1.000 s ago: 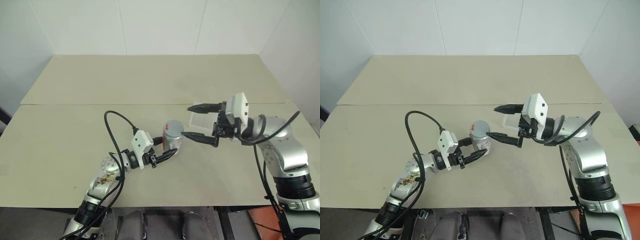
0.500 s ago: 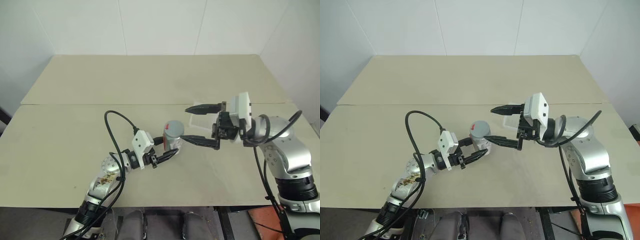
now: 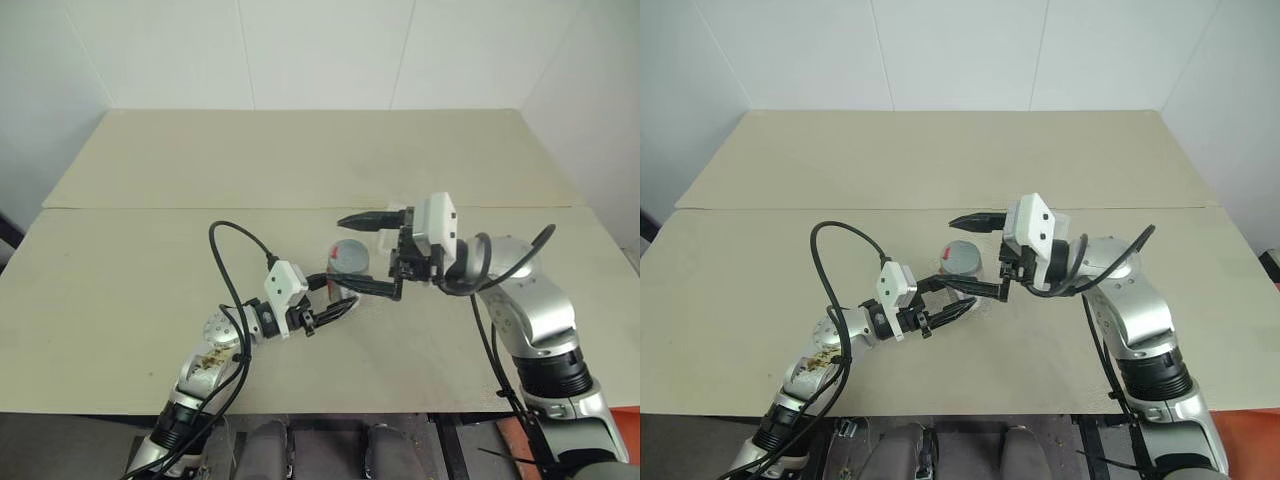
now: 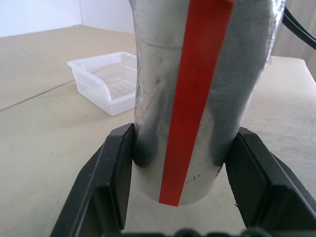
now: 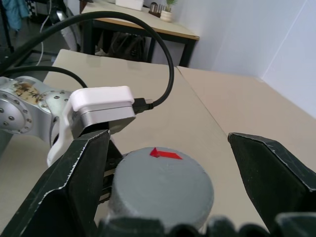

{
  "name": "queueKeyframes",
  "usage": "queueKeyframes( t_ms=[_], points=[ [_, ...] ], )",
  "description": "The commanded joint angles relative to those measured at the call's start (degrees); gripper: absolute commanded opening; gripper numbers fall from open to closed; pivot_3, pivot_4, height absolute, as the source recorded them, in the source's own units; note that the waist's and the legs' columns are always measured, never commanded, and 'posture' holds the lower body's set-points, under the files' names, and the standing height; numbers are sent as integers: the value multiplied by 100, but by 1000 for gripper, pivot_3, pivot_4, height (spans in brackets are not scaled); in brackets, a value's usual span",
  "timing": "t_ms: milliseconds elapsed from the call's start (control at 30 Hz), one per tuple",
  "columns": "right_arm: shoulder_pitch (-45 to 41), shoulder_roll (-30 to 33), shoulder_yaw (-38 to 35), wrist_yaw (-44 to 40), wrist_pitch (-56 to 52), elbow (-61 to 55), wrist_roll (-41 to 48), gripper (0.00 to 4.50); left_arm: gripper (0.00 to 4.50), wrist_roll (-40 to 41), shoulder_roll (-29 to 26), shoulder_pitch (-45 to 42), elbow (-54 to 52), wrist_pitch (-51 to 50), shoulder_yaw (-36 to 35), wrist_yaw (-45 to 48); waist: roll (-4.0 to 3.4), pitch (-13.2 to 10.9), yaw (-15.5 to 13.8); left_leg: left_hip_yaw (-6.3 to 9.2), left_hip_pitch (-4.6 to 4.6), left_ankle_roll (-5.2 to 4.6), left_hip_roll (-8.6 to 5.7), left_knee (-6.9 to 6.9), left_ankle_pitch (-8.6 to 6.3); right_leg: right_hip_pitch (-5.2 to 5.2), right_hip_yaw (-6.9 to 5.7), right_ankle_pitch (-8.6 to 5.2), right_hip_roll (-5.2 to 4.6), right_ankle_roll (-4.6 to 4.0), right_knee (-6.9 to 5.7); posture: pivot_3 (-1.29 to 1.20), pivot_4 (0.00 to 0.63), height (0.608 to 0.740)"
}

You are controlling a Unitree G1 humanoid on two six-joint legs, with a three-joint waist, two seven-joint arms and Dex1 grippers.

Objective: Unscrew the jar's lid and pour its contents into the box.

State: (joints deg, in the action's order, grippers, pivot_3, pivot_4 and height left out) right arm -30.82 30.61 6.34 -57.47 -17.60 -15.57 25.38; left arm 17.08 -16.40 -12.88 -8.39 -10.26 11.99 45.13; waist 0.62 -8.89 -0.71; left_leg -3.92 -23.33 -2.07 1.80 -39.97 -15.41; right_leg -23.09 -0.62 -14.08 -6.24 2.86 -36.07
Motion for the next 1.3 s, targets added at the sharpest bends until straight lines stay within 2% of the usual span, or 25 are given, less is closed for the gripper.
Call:
queueKeyframes(
  t_ms=[33,667,1300],
  points=[
    [-94,28,-110,-7,88,-32,7,4445,2429,19,22,17,-244,130,-10,-19,0,0,5,0,1,0,0,0,0,-1,0,0,0,0,-1,0,150,740],
    [118,415,-330,-145,52,-74,163,4445,2429,33,30,-37,-178,152,4,23,0,0,5,0,1,0,1,1,0,0,0,0,0,0,0,0,150,740],
    [117,361,-322,-365,-183,-41,380,4445,2429,17,40,-20,-189,153,6,14,0,0,5,0,1,0,0,0,0,0,1,0,0,0,0,0,150,740]
  ],
)
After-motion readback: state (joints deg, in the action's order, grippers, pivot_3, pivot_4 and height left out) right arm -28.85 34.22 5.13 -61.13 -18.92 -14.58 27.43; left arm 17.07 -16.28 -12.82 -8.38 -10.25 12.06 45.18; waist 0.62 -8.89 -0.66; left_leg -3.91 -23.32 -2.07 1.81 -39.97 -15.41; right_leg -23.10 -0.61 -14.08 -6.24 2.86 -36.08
